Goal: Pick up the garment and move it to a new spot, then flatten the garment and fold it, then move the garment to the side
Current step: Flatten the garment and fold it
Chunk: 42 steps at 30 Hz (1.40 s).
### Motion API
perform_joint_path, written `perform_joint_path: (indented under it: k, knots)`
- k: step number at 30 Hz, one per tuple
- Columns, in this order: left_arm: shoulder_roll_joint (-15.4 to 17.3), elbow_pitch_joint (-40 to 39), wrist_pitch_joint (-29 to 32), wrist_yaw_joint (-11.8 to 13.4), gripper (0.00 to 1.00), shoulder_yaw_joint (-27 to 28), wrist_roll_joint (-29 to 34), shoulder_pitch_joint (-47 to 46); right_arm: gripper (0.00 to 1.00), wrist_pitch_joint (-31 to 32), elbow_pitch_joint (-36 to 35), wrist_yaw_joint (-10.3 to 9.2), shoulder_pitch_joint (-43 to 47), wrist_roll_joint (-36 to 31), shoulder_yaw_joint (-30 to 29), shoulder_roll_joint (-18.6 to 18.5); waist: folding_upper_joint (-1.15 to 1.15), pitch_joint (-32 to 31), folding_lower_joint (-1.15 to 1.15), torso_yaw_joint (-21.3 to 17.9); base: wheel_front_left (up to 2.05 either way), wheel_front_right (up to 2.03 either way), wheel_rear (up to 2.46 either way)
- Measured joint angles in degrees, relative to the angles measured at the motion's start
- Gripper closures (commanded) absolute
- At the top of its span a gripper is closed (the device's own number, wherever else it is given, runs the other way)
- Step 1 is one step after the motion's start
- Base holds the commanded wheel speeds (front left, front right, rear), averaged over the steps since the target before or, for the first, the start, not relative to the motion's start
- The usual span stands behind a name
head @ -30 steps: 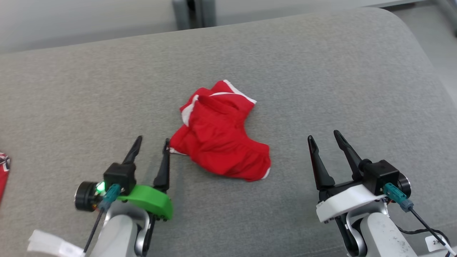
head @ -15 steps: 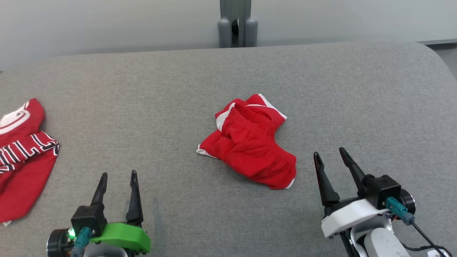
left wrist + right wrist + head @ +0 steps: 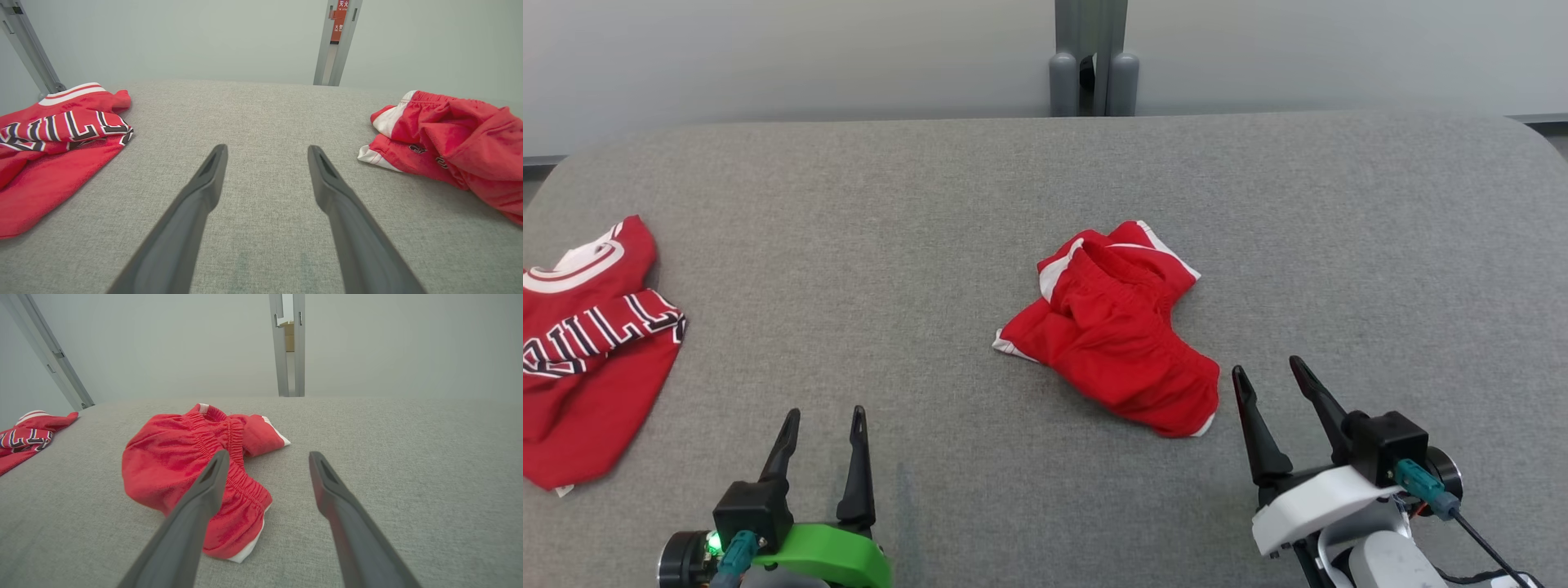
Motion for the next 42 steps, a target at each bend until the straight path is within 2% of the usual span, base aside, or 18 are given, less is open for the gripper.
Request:
perform_joint_path:
  k: [5,13,23,28,35,40,41,42]
  knots:
    - [0.0,0.4,0.0,-0.1,0.0,-2.8,-0.1,-0.7,0.0,0.0,2.3,0.0,-4.1,3.5,2.0,0.1,0.0,1.1,0.0,1.5,0.0,0.0,0.0]
    - [0.0,1.1,0.0,0.1,0.0,-7.7,-0.2,-3.5,0.0,0.0,8.2,0.0,-13.2,5.3,4.2,0.0,0.0,3.8,0.0,4.8,0.0,0.0,0.0]
    - [0.0,1.4,0.0,0.9,0.0,-10.9,-0.4,-6.7,0.0,0.0,19.6,0.01,-25.4,6.3,6.3,0.0,0.0,7.6,0.0,9.4,0.0,0.0,0.0]
    - [0.0,1.6,0.0,0.4,0.0,-11.9,-1.2,-7.3,0.0,0.5,26.4,0.0,-31.5,9.2,7.4,0.0,0.0,9.5,0.0,11.0,0.0,0.0,0.0]
    - [0.0,1.9,0.0,0.5,0.0,-12.7,-2.0,-8.0,0.0,6.6,33.6,0.0,-37.5,15.1,9.4,0.0,0.0,11.3,0.0,12.8,0.0,0.0,0.0]
    - [0.0,2.1,0.0,0.8,0.0,-12.8,-2.2,-8.0,0.0,10.4,35.4,0.0,-39.4,21.0,11.2,0.0,0.0,11.6,0.0,13.1,0.0,0.0,0.0]
    - [0.0,2.1,0.0,0.8,0.0,-12.7,-2.2,-8.0,0.08,10.6,35.6,0.0,-39.7,21.8,11.5,0.0,0.0,11.5,0.0,13.1,0.0,0.0,0.0]
    - [0.0,2.1,0.0,0.9,0.0,-12.7,-2.2,-8.0,0.53,10.4,35.7,0.0,-39.9,22.0,11.9,0.0,0.0,11.5,0.0,13.1,0.0,0.0,0.0]
